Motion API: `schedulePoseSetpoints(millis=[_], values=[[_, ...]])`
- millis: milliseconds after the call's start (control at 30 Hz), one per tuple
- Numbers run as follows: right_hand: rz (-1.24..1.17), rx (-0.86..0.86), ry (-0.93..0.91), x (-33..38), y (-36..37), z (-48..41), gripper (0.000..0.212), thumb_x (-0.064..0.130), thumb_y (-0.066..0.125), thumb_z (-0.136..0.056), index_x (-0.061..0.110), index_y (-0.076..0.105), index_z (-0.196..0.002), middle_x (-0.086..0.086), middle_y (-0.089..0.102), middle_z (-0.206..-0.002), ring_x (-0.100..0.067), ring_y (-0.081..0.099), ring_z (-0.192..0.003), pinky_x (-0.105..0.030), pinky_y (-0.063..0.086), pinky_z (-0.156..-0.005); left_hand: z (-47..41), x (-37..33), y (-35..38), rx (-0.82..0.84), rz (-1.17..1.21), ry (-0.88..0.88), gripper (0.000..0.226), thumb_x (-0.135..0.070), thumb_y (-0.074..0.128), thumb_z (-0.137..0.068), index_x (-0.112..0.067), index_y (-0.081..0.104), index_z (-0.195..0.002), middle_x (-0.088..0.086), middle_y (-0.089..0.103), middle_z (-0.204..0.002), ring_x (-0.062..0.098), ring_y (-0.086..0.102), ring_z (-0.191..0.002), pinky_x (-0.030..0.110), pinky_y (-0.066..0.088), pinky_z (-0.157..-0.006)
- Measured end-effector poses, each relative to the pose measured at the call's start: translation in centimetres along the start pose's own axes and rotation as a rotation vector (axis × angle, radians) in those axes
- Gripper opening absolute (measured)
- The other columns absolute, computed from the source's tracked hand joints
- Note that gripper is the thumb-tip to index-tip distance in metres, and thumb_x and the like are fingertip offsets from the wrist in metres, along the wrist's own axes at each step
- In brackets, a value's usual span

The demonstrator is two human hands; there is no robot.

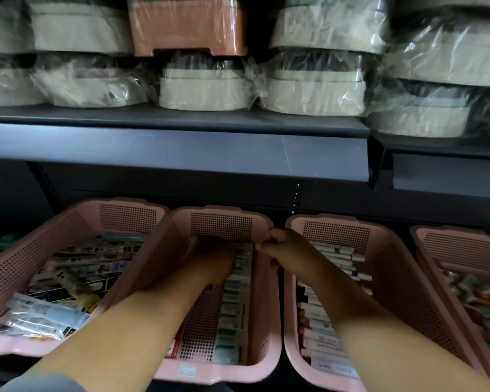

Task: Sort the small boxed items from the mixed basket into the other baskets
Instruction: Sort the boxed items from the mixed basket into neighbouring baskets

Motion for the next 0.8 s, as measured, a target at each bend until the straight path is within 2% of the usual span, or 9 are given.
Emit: schedulePoseSetpoints(millis=[133,267,333,433,533,567,600,667,800], values=[[-0.015,0.002,0.003,0.2,0.0,0.0,0.012,0.03,0.069,-0.092,0.018,0.07,-0.096,-0.01,0.071,-0.087,-0.018,0.064,-0.072,-0.033,0.052,-0.07,0.6,-0.4,-0.6,0.006,-0.032,0.02,0.019,-0.037,0.059,-0.099,-0.033,0.07,-0.114,-0.009,0.068,-0.112,0.013,0.064,-0.102,0.038,0.053,-0.098],[-0.032,-0.01,-0.037,1.0,-1.0,0.5,0.006,0.022,0.07,-0.092,0.017,0.069,-0.091,-0.002,0.067,-0.079,-0.014,0.063,-0.069,-0.037,0.056,-0.069,1.7,-1.8,-2.6,-0.038,-0.002,0.102,0.02,-0.048,0.053,-0.102,-0.039,0.068,-0.113,-0.014,0.067,-0.109,0.007,0.062,-0.098,0.033,0.052,-0.095],[0.023,-0.038,-0.069,1.4,-2.7,1.0,0.007,0.021,0.069,-0.092,0.024,0.067,-0.086,0.005,0.067,-0.076,-0.009,0.062,-0.067,-0.029,0.053,-0.062,2.3,-3.4,-4.4,-0.082,-0.029,0.104,0.021,-0.044,0.054,-0.102,-0.041,0.066,-0.119,-0.011,0.068,-0.118,0.01,0.063,-0.102,0.035,0.054,-0.095],[0.146,-0.106,-0.114,1.5,-6.7,2.4,0.008,0.018,0.069,-0.091,0.024,0.069,-0.086,0.01,0.066,-0.076,-0.011,0.064,-0.068,-0.027,0.05,-0.064,3.6,-7.4,-7.3,-0.188,-0.039,0.209,0.024,-0.037,0.054,-0.103,-0.04,0.065,-0.125,-0.011,0.065,-0.125,0.015,0.063,-0.112,0.037,0.053,-0.096],[0.336,-0.136,-0.095,0.1,-11.5,5.0,0.005,0.025,0.068,-0.092,0.028,0.067,-0.096,0.017,0.063,-0.087,0.0,0.059,-0.079,-0.005,0.042,-0.068,4.8,-12.8,-8.9,-0.259,0.073,0.364,0.023,-0.036,0.058,-0.102,-0.037,0.067,-0.124,-0.011,0.066,-0.125,0.013,0.063,-0.113,0.027,0.05,-0.09],[0.376,-0.146,-0.074,-0.8,-13.2,5.9,0.006,0.029,0.068,-0.091,0.032,0.067,-0.097,0.016,0.065,-0.092,-0.001,0.061,-0.084,-0.007,0.044,-0.074,5.0,-14.9,-9.1,-0.259,0.089,0.404,0.026,-0.034,0.06,-0.102,-0.032,0.068,-0.126,-0.008,0.065,-0.128,0.015,0.062,-0.115,0.025,0.048,-0.09],[0.393,-0.159,-0.054,-1.9,-14.9,6.9,0.008,0.031,0.069,-0.089,0.038,0.066,-0.093,0.014,0.068,-0.096,-0.005,0.064,-0.088,-0.017,0.049,-0.081,5.0,-17.1,-9.0,-0.267,0.089,0.449,0.029,-0.034,0.062,-0.101,-0.03,0.067,-0.129,-0.006,0.064,-0.133,0.017,0.061,-0.119,0.025,0.047,-0.092],[0.391,-0.199,-0.028,-3.9,-18.0,9.3,0.014,0.028,0.072,-0.085,0.04,0.066,-0.084,0.013,0.07,-0.092,-0.008,0.067,-0.087,-0.032,0.053,-0.081,5.2,-21.9,-8.7,-0.286,0.092,0.53,0.038,-0.038,0.063,-0.1,-0.033,0.064,-0.137,-0.005,0.061,-0.141,0.019,0.059,-0.126,0.029,0.048,-0.101],[0.419,-0.287,0.096,-7.9,-23.6,14.8,0.007,0.019,0.071,-0.088,0.024,0.07,-0.092,0.006,0.069,-0.095,-0.016,0.065,-0.092,-0.029,0.049,-0.082,5.3,-31.2,-7.1,-0.283,0.112,0.674,0.037,-0.032,0.061,-0.097,-0.035,0.065,-0.134,-0.006,0.065,-0.136,0.02,0.06,-0.122,0.033,0.051,-0.099]])
Point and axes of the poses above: each hand's wrist, its own z-axis away from the middle knuckle, its own y-axis out of the palm, x = y × z, the point moved 6 cm from there along -z, towards the middle knuckle
